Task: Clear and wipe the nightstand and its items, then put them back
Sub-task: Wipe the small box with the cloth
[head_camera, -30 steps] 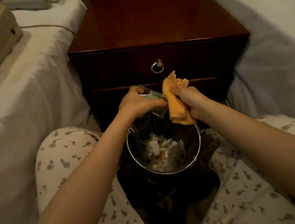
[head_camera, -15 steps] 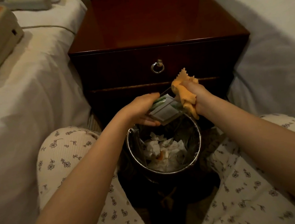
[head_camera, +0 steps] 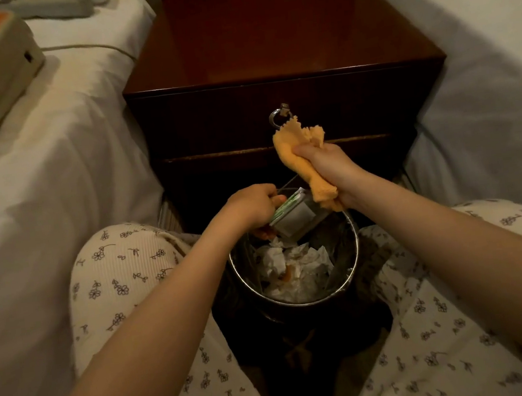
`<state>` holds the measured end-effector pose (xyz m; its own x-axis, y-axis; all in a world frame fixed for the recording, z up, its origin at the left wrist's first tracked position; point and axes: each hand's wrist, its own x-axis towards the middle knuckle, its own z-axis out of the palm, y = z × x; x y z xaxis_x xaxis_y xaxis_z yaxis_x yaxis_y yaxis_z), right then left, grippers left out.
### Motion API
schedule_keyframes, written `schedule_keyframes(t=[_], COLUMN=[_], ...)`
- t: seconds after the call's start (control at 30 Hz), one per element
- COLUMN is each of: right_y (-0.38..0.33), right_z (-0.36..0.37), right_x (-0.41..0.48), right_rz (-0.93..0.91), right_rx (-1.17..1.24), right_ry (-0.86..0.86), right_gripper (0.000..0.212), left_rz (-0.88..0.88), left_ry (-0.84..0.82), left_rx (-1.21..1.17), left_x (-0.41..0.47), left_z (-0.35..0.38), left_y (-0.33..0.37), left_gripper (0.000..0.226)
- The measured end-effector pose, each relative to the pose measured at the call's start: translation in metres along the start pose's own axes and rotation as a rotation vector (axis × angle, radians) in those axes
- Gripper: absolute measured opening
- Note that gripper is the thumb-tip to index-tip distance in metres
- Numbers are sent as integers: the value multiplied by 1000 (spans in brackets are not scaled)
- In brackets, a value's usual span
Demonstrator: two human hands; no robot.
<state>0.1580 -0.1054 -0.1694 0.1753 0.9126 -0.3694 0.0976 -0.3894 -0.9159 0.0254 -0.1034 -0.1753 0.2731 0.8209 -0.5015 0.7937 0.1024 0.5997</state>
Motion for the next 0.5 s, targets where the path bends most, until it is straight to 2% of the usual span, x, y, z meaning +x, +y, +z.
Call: schedule_keyframes(t=[0.1, 0.23, 0.37, 0.5], right_y=[-3, -1, 6, 7], right_z=[-4, -14, -12, -15], right_x=[2, 9, 11, 10], right_rz=[-47, -22, 67, 77], right_rx=[113, 170, 123, 196], right_ry=[71, 275, 361, 505], right_gripper=[39, 26, 36, 30], left_rz=[-22, -26, -34, -62], left_ry=[-9, -27, -79, -27], left_rx=[-29, -23, -38, -83], left_x=[0, 2, 1, 3], left_z=[-2, -5, -5, -7], left_y=[2, -1, 0, -3], left_gripper=[15, 35, 21, 29])
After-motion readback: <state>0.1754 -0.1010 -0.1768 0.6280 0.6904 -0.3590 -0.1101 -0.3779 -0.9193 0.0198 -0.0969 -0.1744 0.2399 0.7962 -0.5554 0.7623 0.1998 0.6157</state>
